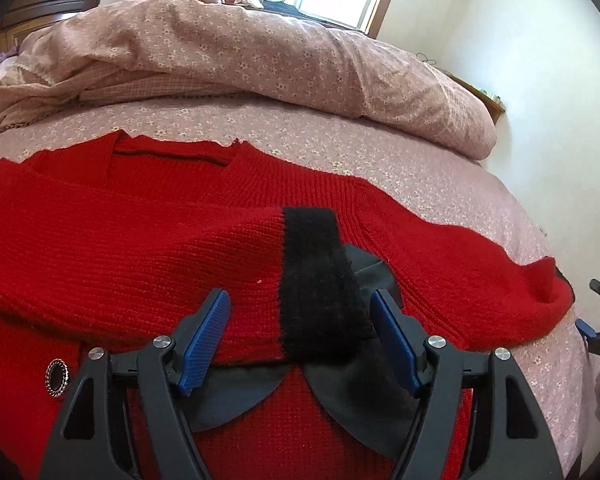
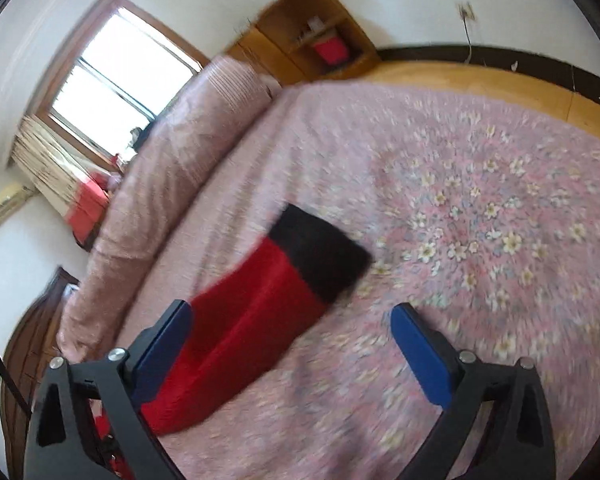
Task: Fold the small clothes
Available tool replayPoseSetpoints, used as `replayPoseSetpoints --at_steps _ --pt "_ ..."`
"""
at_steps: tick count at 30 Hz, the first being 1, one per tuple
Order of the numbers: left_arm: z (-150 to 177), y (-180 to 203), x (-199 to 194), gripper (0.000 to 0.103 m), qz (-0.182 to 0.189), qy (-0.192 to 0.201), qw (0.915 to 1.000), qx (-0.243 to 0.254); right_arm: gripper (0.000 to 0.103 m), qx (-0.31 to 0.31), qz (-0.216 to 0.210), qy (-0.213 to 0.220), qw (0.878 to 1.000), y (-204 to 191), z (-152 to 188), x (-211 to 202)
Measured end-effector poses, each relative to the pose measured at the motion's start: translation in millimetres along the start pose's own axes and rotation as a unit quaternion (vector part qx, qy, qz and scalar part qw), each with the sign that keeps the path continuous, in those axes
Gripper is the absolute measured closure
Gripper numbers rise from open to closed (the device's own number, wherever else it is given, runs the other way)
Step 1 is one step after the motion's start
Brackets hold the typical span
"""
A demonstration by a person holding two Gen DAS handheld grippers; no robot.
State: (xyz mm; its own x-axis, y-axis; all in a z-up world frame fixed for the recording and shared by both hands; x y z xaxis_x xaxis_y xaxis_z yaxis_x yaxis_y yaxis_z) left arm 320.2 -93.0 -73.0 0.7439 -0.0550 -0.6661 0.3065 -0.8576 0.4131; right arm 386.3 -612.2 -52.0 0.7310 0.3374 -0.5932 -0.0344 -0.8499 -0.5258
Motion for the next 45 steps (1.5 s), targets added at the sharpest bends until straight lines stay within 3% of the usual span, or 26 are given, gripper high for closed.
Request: replayPoseSetpoints --at_steps 9,16,20,23,32,33,35,36,38,39,40,45 --pt "0.3 1.0 1.8 0.035 -0.003 -0.002 1.0 0.003 0.003 -0.044 -0.018 -0.015 0.999 -6.1 -18.2 30.2" --pt "0.1 2.7 6.7 0.035 -0.004 -0.009 0.9999 0.009 0.003 -0.021 -0.048 0.03 0.998 -9.8 -24.5 28.5" --pt "1.0 3.4 5.4 0.035 -0.002 -0.007 0.9999 0.007 0.005 0.0 -0.05 -0.004 0.999 -10.0 -19.7 32.0" --pt "1.7 4.4 4.9 0.035 -0.004 -0.007 0.9999 0.008 0.003 0.006 -0.081 -0.016 0.997 -17.0 -14.8 32.2" --pt "1.2 3.8 5.7 0.033 -0.004 -0.007 0.9999 0.008 0.004 -0.032 -0.031 0.033 0.998 -19.3 -19.9 45.2" --pt "1.0 3.8 5.7 0.033 -0.004 -0.008 0.9999 0.008 0.006 -0.03 -0.026 0.035 0.999 -19.2 -20.5 45.8" --pt "1.3 3.9 5.8 0.033 -0.003 -0.008 0.9999 0.008 0.031 -0.011 -0.033 0.05 0.998 -14.5 -21.4 41.8" --pt "1.3 3.8 5.8 0.033 -0.003 -0.008 0.9999 0.007 0.06 0.005 -0.043 0.056 0.998 -10.1 -20.7 40.0" --pt "1.4 3.7 6.0 0.033 -0.003 -0.008 0.9999 0.007 0.068 0.043 -0.033 0.046 0.997 5.3 -17.4 39.4" --pt "1.3 3.6 6.0 0.033 -0.004 -0.008 0.9999 0.008 0.078 0.048 -0.026 0.041 0.998 9.1 -15.1 39.9" --pt "1.6 3.7 6.0 0.033 -0.004 -0.009 0.9999 0.008 0.08 0.042 -0.015 0.036 0.998 10.6 -13.3 39.7" --pt "1.5 2.9 6.6 0.033 -0.002 -0.01 0.9999 0.007 0.085 -0.02 0.034 0.025 0.999 -9.9 -10.9 34.9"
Point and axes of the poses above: each gripper's, at about its wrist camera, not at the fingertips, and x roughly the way its jaws point, y to its right, z to its underside, the point moved 3 cm from there along x, roughly the way its jaws point, and after that the axes turned 12 degrees about -x, right-handed, at the moved point
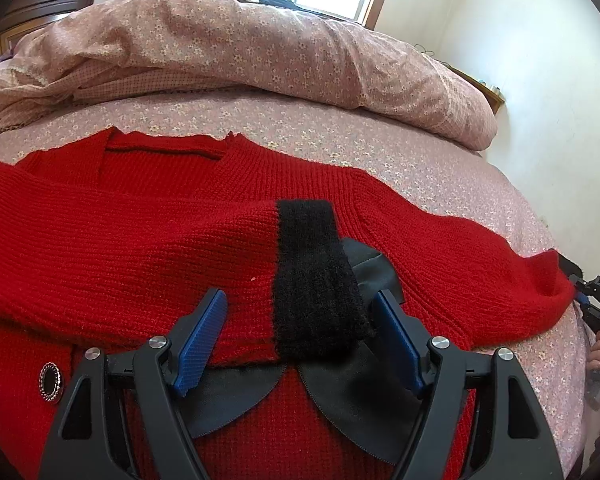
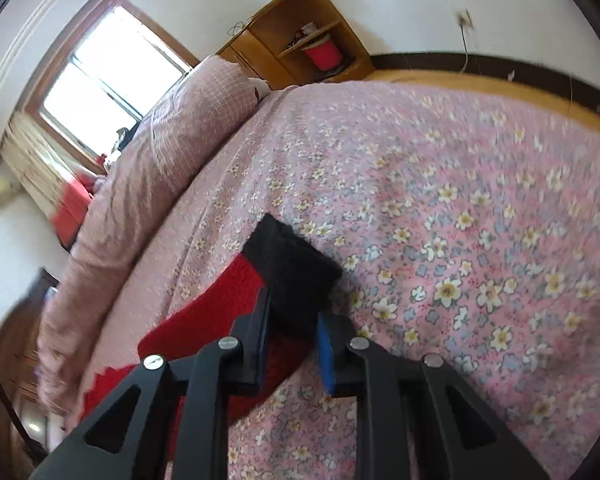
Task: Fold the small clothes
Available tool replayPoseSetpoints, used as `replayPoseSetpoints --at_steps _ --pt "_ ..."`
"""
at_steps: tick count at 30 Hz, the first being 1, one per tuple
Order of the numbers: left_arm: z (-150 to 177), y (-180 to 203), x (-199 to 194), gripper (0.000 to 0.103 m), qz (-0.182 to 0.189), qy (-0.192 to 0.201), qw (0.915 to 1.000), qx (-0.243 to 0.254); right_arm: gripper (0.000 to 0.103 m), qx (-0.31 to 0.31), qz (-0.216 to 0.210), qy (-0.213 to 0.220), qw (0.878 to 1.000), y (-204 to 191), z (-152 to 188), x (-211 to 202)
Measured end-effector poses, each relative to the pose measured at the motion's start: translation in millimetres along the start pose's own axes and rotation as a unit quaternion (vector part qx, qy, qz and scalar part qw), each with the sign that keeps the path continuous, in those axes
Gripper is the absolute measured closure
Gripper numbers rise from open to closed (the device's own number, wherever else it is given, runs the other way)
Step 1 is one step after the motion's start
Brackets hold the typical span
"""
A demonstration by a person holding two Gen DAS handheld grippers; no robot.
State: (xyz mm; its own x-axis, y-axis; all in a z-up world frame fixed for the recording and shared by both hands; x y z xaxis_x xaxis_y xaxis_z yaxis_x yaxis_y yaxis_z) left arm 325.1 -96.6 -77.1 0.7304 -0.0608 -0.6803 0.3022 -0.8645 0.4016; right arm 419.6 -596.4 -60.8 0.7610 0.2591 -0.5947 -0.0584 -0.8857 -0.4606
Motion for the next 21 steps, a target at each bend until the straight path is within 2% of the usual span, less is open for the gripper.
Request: replayPoseSetpoints --at_steps 8,12,15,17,19,21 --pt "-0.2 0.9 1.4 0.032 -0.001 -0.002 1.0 0.0 0.088 -0.028 0.038 0.036 0.998 -31.4 -17.0 -46.9" --pt "-5.0 0.6 -0.8 0.032 0.005 -0.017 0.9998 0.001 0.088 -0.07 0.06 0.066 0.994 -66.1 -28.8 -69.8" --pt "-15.3 -5.1 -13.8 0.032 0.044 -0.071 0.9964 -0.011 0.088 -0.115 0.062 0.089 0.987 -109.3 -35.0 -85.0" --pt "-27.1 -16.7 -26.1 0.033 0.052 -0.1 0.993 -0.035 0.088 -0.158 0.054 0.105 0.98 -151.3 -33.8 -94.7" --pt "-48.6 -37.7 -48.5 0.033 0.056 -0.103 0.9913 -0.059 0.088 -0.208 0.045 0.119 0.97 -205.2 -25.9 -101.8" --pt "-68.4 -58.0 -70.7 0.033 0.045 -0.091 0.9929 -0.062 0.088 -0.257 0.031 0.127 0.958 -259.5 -15.8 -104.0"
Point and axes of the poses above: each gripper's, at about its wrist camera, not at the fingertips, and x roughly the way its jaws point, y to its right, z to its underside, the point moved 3 cm from there along x, roughly the way its jaws point, and after that the axes turned 12 degrees about -x, right-handed, at the moved point
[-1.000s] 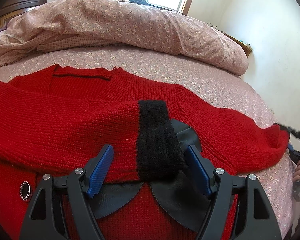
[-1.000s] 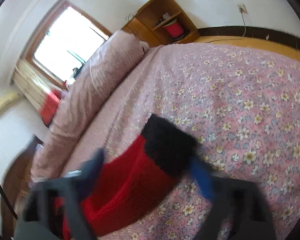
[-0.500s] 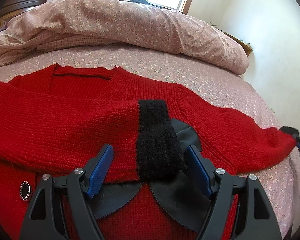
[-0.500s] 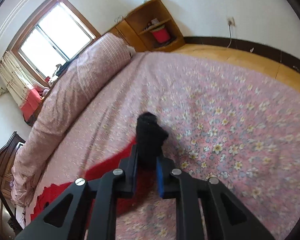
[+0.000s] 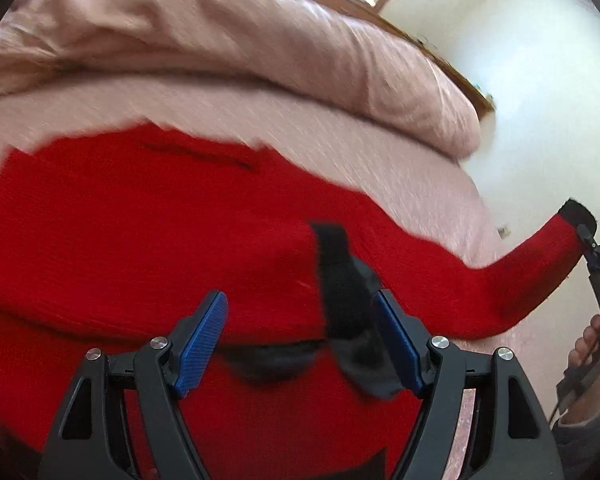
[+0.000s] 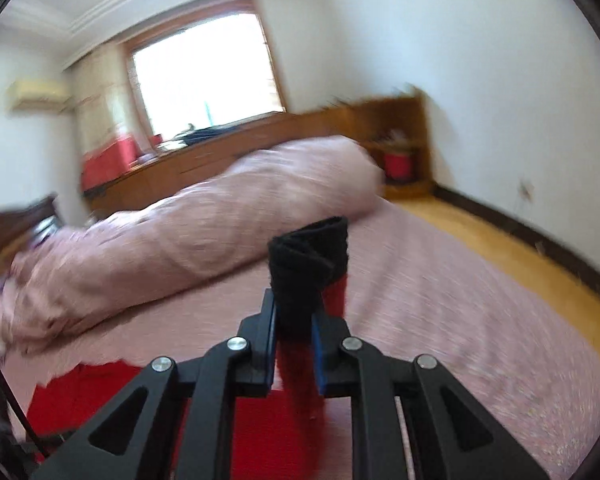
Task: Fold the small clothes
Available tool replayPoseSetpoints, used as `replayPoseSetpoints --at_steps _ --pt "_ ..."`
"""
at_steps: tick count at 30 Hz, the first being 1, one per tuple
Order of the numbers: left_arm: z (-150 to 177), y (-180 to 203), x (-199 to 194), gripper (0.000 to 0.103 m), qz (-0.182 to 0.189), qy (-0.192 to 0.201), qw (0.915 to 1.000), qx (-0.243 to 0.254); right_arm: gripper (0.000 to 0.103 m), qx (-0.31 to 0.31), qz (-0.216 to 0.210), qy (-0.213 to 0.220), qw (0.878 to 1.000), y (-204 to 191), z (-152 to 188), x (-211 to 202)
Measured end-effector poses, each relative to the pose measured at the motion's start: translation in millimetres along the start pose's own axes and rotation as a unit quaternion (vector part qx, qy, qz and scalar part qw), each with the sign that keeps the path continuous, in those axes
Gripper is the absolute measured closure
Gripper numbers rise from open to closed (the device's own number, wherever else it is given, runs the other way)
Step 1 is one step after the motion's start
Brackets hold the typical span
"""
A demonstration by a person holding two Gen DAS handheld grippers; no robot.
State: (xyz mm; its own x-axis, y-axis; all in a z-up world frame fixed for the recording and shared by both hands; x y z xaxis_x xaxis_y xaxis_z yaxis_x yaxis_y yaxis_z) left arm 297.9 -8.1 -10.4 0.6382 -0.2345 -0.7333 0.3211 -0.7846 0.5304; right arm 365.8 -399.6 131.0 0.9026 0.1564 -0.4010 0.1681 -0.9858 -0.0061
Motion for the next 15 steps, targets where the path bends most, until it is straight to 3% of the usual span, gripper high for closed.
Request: replayPoseSetpoints --at_steps 5,8,11,13,15 --pt "-49.6 -61.3 -86.5 0.033 -0.059 0.057 0.9967 0.001 0.089 -0.122 -0.089 0.049 0.987 -143.4 -30.3 -7.6" --pt "-71.1 -100.5 -128.5 0.033 -0.084 0.095 0.9919 0.001 0.089 -0.149 -0.134 0.053 0.978 -226.0 -32.7 1.7" --pt "-80.7 -138.8 -142.6 0.033 -0.07 0.099 0.9926 -0.01 0.089 -0.167 -0.191 0.039 0.966 -306.4 -13.9 24.6" --pt "-78.9 -165.1 -142.9 0.036 -0.063 0.121 0.9905 -0.018 0.089 -0.198 -0.201 0.007 0.959 -361.2 13.0 46.3" --pt "-83.8 -180.8 -137.4 0.04 -0.126 0.138 0.9818 -0.034 0.089 -0.207 -0.212 -0.024 0.955 -400.2 45.1 57.0"
Point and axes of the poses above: each gripper's, at about its wrist camera, not at the fingertips, and x roughly the way its jaws point, y to its right, z to its underside, the point moved 3 cm from there along x, roughly the way its jaws point, and after that the axes turned 12 degrees about -x, right-handed, at the moved point
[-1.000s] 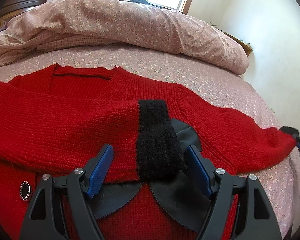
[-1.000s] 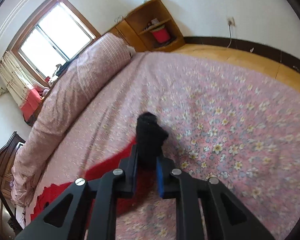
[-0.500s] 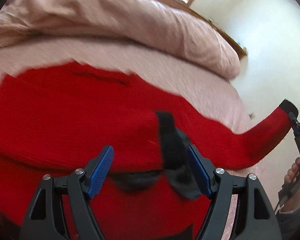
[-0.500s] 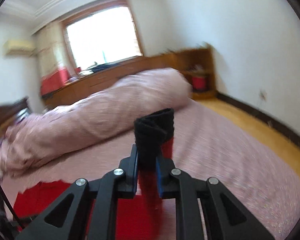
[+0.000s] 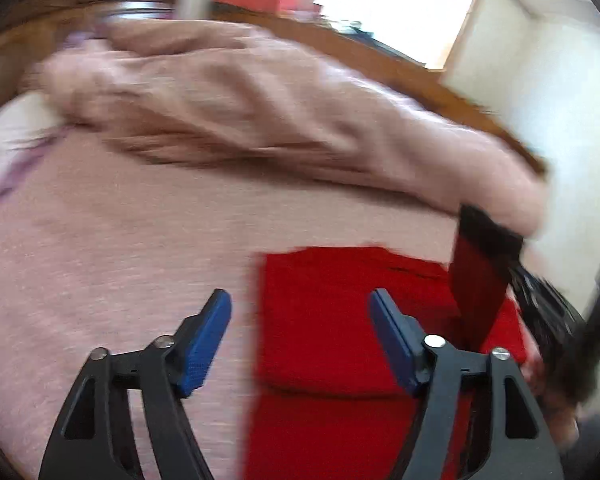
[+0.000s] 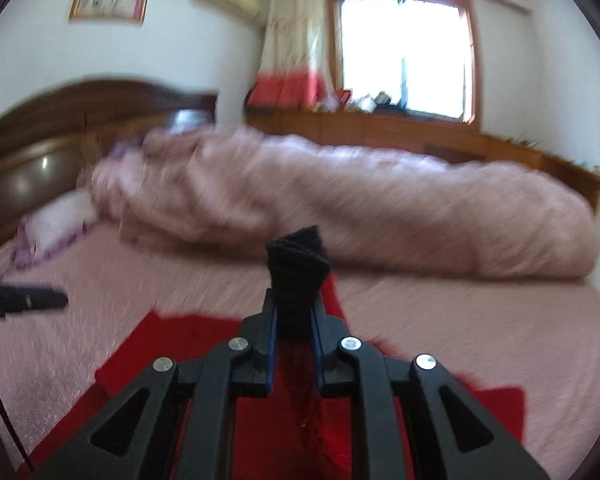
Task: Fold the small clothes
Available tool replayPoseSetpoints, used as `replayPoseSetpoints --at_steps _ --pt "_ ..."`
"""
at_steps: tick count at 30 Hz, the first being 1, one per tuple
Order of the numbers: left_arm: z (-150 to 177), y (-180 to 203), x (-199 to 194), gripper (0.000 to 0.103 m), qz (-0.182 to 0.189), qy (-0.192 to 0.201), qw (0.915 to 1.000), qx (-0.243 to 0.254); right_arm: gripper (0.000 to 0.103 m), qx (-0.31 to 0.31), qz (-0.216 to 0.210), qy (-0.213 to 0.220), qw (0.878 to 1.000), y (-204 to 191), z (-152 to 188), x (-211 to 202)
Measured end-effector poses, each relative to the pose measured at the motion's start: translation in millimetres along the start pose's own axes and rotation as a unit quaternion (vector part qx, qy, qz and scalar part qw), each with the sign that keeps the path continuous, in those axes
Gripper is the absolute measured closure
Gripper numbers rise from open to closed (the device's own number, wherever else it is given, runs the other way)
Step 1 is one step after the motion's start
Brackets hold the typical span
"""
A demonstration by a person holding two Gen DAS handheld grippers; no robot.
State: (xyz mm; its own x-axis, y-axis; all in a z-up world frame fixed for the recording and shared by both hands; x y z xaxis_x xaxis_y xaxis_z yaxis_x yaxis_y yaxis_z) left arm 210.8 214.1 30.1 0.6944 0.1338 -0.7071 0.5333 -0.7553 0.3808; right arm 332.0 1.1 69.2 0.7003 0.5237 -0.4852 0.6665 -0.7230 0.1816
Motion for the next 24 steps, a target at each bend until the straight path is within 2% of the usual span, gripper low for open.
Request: replayPoseSetpoints --at_steps 2,3,5,7,10,15,21,24 --pt "-3.1 -5.3 7.6 0.04 -0.031 0.024 0.9988 0.028 0.089 0.014 -0.023 -0.034 0.999 -27.0 22.3 28.3" --pt "-4.1 -7.0 11.6 0.04 -0.05 0.031 0.9976 0.036 0.089 0.011 -0.02 -0.045 0.999 -35.4 31.6 36.8" --pt "-8.2 -12.3 21.6 0.04 -0.078 0.023 0.9962 0.031 0.089 -0.013 -0.015 -0.056 0.998 -59.1 46.7 44.2" --pt "-9.1 -16.0 27.2 0.04 -0.058 -0.002 0.9982 0.013 0.089 -0.033 -0.007 -0.052 0.998 -66.1 53.5 45.4" --pt "-10.3 -19.2 28.4 0.04 -0.056 -0.008 0.9984 -0.009 0.089 -0.029 -0.019 -0.052 0.998 -67.2 52.3 52.2" --pt "-7.8 -15.1 30.0 0.04 -0.074 -0.002 0.9973 0.002 0.089 -0.004 -0.048 -0.037 0.998 -65.1 51.7 42.4" --pt "-0.9 -3.6 36.2 0.04 -0.073 -0.019 0.9968 0.028 0.088 -0.053 -0.057 -0.049 0.996 -82.3 59.1 41.1" --pt "4.6 2.2 46.0 0.04 -0.062 -0.051 0.9964 0.029 0.077 -0.061 -0.081 -0.065 0.993 -91.9 65.0 45.5"
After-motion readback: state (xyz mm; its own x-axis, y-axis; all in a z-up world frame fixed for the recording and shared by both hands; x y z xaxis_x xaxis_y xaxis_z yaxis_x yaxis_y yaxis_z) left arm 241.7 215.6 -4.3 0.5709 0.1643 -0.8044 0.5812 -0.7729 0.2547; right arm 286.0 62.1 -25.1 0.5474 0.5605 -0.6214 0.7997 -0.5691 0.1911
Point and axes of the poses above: each gripper's, at about its wrist camera, not at the fingertips, and x roughly the way its jaws point, y to its right, z to its underside, the point moved 3 cm from there along x, roughly the way its jaws point, and after that the axes turned 12 degrees about -x, right-handed, at the moved point
